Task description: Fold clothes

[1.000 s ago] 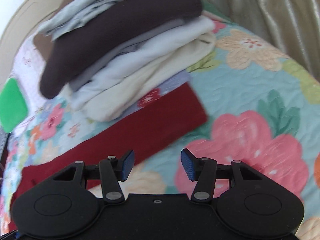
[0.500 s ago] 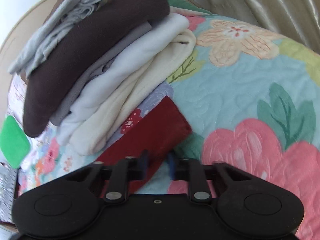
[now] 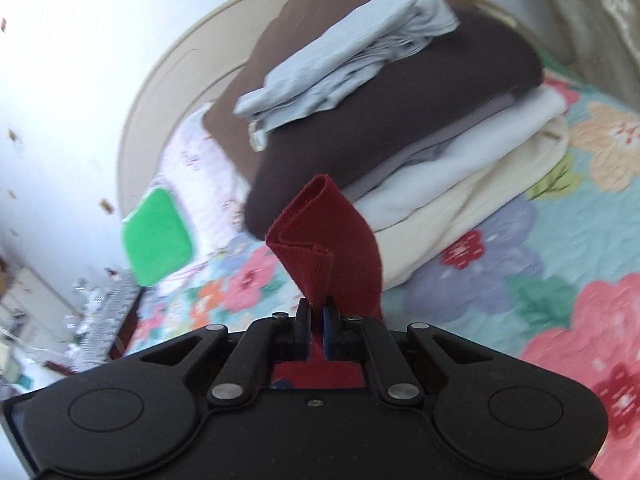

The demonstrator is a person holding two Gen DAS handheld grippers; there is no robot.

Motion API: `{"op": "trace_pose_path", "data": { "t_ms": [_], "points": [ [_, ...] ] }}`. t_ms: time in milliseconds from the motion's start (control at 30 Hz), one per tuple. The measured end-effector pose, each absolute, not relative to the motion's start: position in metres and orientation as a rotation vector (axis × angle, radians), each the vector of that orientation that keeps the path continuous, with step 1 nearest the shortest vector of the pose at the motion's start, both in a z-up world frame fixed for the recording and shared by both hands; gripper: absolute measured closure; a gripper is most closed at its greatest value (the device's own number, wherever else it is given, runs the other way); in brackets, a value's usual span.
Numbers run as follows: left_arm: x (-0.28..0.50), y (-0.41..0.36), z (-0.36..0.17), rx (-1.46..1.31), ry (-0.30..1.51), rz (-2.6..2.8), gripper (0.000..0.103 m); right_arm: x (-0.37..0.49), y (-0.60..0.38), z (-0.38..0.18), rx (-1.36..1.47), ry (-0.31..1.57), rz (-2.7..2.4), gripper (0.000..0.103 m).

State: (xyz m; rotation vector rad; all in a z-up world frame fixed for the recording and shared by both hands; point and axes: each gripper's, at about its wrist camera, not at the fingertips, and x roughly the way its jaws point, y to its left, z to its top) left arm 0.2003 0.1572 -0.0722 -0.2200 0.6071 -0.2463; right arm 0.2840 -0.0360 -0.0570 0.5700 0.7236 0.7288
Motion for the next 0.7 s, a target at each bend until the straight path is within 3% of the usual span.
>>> {"op": "trace_pose_path", "data": {
  "t_ms": [100, 367, 433, 467, 700],
  "points": [
    [0.194, 0.145, -0.062, -0.139, 0.570, -0.270, 0.043, 0.280, -0.026, -0.052, 0.577, 0.765, 0.868, 0.095],
    [0.196, 0.152, -0.061, -0.097, 0.597, -0.072, 0.045, 0.266, -0.017, -0.056, 0.605, 0.792, 0.985, 0.095],
    [0.195, 0.162, -0.060, -0.125, 0.592, -0.044, 0.067, 0.268, -0.012, -0.062, 0.628, 0.818, 1.018, 0.095],
    [0.193, 0.165, -0.058, -0.126, 0.581, -0.028, 0.093, 0.267, -0.011, -0.063, 0.642, 0.819, 1.033, 0.095],
    [0.152, 0.214, -0.033, -0.146, 0.515, 0.124, 0.095, 0.250, -0.002, -0.058, 0.684, 0.776, 1.097, 0.092]
  ]
}}
